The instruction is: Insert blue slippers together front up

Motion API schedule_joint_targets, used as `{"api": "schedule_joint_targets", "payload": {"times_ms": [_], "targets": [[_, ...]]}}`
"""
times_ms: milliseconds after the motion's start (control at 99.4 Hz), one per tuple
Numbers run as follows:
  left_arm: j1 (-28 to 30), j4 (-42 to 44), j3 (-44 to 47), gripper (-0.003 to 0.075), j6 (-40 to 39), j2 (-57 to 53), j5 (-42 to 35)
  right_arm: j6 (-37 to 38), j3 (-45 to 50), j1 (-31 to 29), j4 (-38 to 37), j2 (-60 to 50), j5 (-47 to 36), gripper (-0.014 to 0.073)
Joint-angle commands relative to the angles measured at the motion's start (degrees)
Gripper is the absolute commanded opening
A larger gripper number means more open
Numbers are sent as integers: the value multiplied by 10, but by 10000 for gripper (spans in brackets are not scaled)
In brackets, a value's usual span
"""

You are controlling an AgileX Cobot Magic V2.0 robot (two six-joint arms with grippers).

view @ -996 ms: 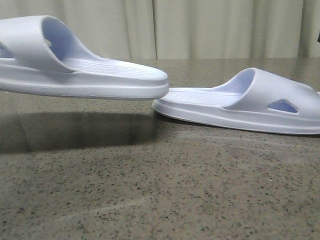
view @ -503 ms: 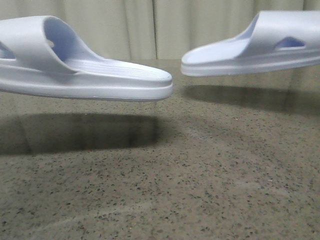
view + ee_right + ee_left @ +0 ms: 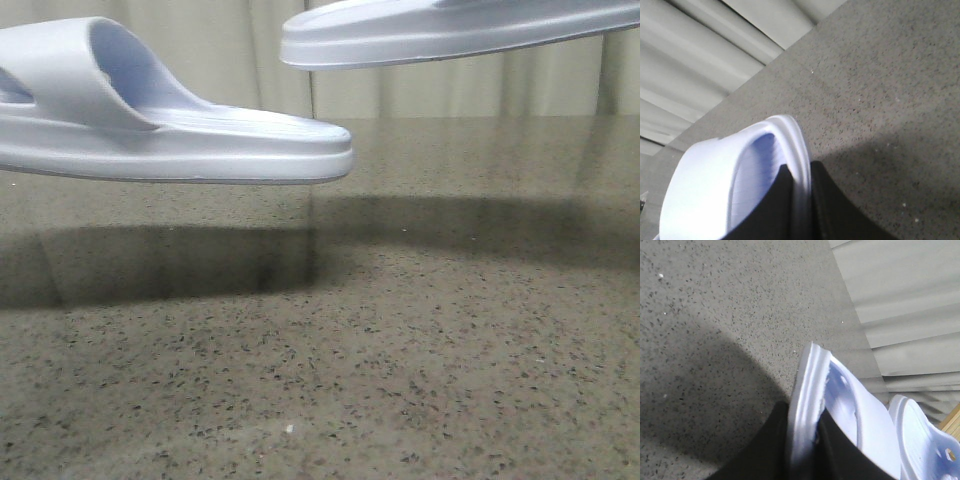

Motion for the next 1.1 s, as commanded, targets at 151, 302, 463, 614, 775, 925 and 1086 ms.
{"api": "schedule_joint_targets", "payload": {"times_ms": [151, 302, 463, 614, 775, 925, 1086], "targets": [[-1, -42, -21, 16, 2, -3, 24, -74, -28, -1, 85, -4, 36, -107], [-1, -66, -21, 16, 15, -3, 39, -128, -28, -1, 139, -4, 65, -107], [-1, -86, -21, 16, 27, -3, 55, -165, -28, -1, 174, -4, 87, -107], [-1, -105, -21, 16, 34, -3, 76, -187, -28, -1, 193, -1, 102, -107], [-1, -125, -21, 16, 44, -3, 99, -228, -28, -1, 237, 6, 113, -107], [-1, -153, -21, 16, 59, -3, 123, -278, -28, -1, 281, 25, 133, -107], [-1, -184, -21, 16, 75, -3, 149, -348, -28, -1, 341, 50, 156, -107]]}}
